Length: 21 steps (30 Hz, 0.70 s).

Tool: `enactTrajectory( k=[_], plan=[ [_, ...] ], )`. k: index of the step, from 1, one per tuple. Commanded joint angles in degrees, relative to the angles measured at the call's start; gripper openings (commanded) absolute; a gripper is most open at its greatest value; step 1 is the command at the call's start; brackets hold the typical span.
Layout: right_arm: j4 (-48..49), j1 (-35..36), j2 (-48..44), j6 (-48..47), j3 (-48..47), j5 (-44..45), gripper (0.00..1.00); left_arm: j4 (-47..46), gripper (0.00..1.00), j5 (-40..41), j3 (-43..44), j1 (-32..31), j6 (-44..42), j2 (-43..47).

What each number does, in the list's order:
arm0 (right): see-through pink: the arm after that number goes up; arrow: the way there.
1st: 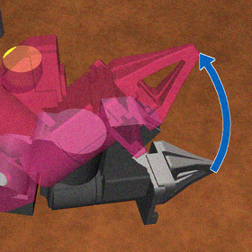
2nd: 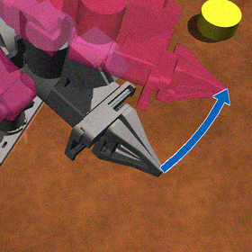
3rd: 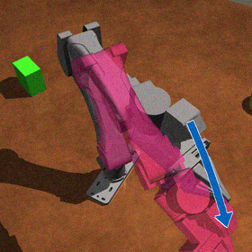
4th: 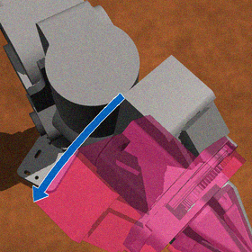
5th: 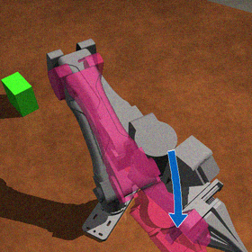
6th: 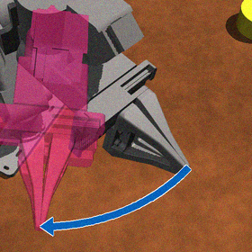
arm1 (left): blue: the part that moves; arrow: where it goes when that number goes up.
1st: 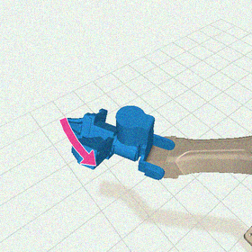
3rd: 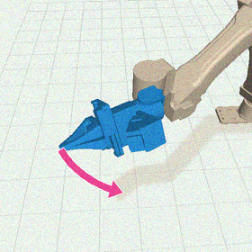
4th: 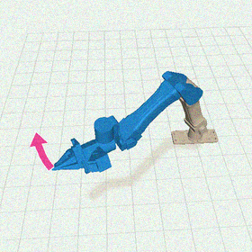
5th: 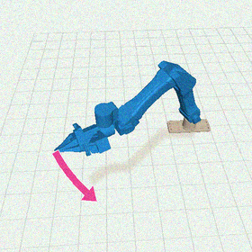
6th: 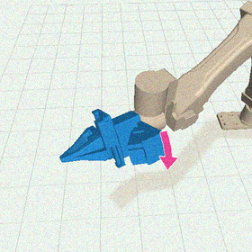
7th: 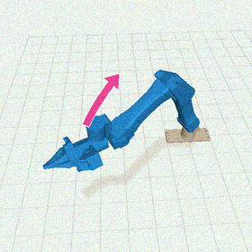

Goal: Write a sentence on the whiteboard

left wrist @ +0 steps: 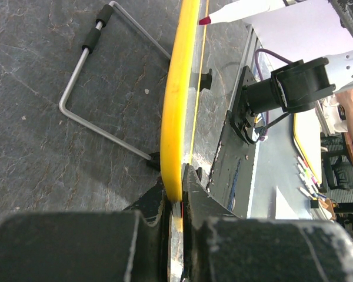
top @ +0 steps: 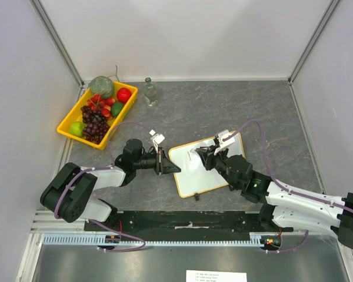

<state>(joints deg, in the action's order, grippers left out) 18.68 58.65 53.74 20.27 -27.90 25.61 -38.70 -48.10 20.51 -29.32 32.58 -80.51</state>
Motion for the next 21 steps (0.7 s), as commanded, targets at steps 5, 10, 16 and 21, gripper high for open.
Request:
enactTrajectory(
  k=[5, 10, 16, 21],
  plan=[
    [-2.0, -0.3, -1.4, 1.8, 2.5, -1.3, 0.0, 5.3, 0.02, 5.2, -0.4, 0.0, -5.9, -1.4],
    [-2.2, -0.3, -1.4, 2.4, 3.1, -2.8, 0.0, 5.3, 0.02, 5.3, -0.4, -0.2, -6.0, -1.4],
    [-2.0, -0.3, -1.4, 3.0, 3.9, -3.3, 0.0, 5.3, 0.02, 5.3, -0.4, -0.1, -6.1, -1.2],
    [-2.7, -0.3, -0.7, 3.3, 4.1, -2.8, 0.0, 5.5, 0.02, 5.4, -0.4, 0.0, -6.1, -1.2]
  ],
)
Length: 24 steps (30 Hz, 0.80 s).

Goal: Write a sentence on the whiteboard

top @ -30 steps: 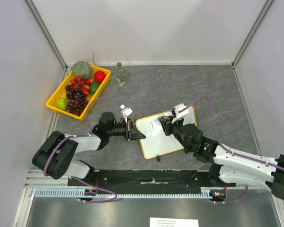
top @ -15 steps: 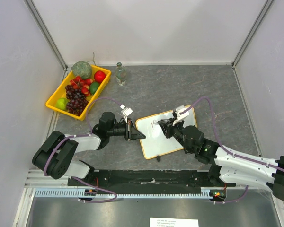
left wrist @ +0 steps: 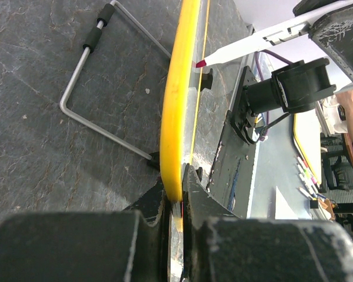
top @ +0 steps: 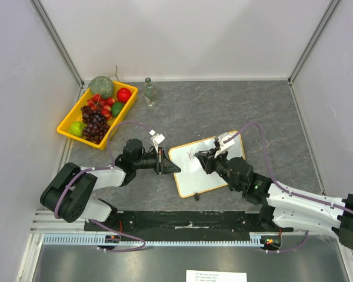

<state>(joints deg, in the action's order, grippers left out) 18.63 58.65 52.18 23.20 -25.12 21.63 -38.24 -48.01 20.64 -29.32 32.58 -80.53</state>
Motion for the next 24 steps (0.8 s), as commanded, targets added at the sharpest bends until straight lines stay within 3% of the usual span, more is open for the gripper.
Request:
enactTrajectory(
  k=[1, 11, 24],
  plan=[
    [-2.9, -0.3, 0.8, 0.5, 1.4, 1.6, 0.0, 5.1, 0.02, 5.3, -0.5, -0.1, -6.1, -1.1],
    [-7.2, -0.3, -3.3, 1.0, 2.9, 6.2, 0.0, 5.3, 0.02, 5.4, -0.4, 0.0, -6.3, -1.2],
    [-9.8, -0.4, -8.1, 0.8, 1.0, 5.2, 0.0, 5.5, 0.02, 5.5, -0.3, -0.1, -6.4, -1.2]
  ],
)
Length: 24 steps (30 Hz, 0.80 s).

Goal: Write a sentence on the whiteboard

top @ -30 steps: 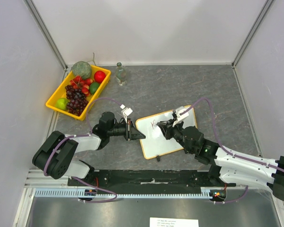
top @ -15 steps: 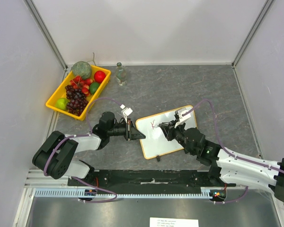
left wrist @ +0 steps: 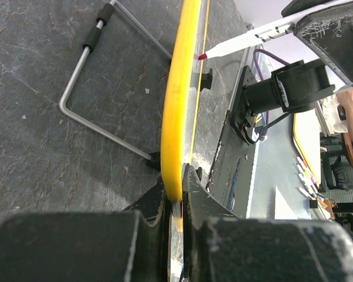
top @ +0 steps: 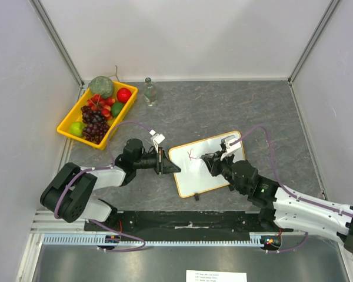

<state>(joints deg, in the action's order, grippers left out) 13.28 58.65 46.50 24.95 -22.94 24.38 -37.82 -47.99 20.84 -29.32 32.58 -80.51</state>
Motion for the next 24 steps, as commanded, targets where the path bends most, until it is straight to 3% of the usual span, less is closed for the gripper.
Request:
enactTrajectory(
  k=[1, 6, 24],
  plan=[
    [-4.1, -0.3, -4.0, -1.0, -1.5, 2.1, 0.0, 5.0, 0.02, 5.4, -0.5, -0.1, -6.3, -1.2],
    [-3.7, -0.5, -7.6, -2.4, -3.6, 2.5, 0.0, 5.1, 0.02, 5.5, -0.4, 0.0, -6.4, -1.2],
    [2.0, -1.6, 0.0, -1.2, -3.7, -1.1, 0.0, 5.0, 0.02, 5.4, -0.5, 0.0, -6.5, -1.1]
  ],
)
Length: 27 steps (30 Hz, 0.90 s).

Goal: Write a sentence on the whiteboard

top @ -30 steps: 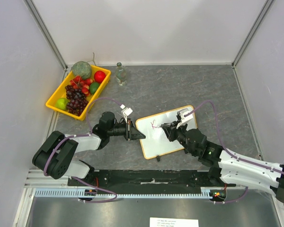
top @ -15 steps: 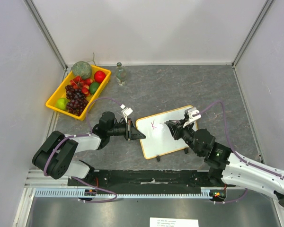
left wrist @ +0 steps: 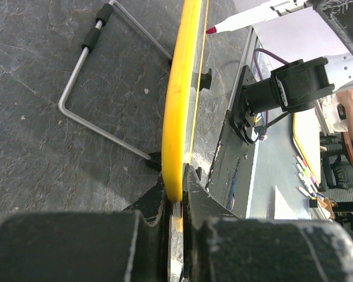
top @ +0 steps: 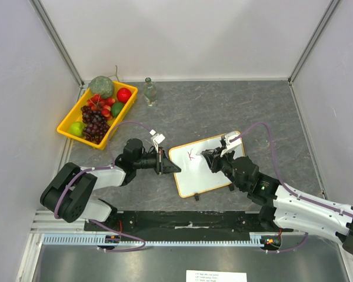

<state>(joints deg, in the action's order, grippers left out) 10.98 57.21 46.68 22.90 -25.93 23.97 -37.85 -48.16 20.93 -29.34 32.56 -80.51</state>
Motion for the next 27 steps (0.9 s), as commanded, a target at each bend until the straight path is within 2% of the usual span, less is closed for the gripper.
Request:
enactTrajectory(
  k=[1, 13, 27],
  plan=[
    [4.3, -0.2, 0.1, 0.9, -0.6, -0.8, 0.0, 5.1, 0.02, 5.5, -0.6, -0.1, -6.5, -1.1],
    [3.4, -0.6, 2.3, 2.0, 0.9, 0.0, 0.0, 5.1, 0.02, 5.5, -0.6, 0.0, -6.5, -1.1],
    [-0.2, -2.9, 0.1, 2.6, 0.8, 4.8, 0.0, 5.1, 0.02, 5.5, -0.6, 0.0, -6.5, -1.1]
  ],
)
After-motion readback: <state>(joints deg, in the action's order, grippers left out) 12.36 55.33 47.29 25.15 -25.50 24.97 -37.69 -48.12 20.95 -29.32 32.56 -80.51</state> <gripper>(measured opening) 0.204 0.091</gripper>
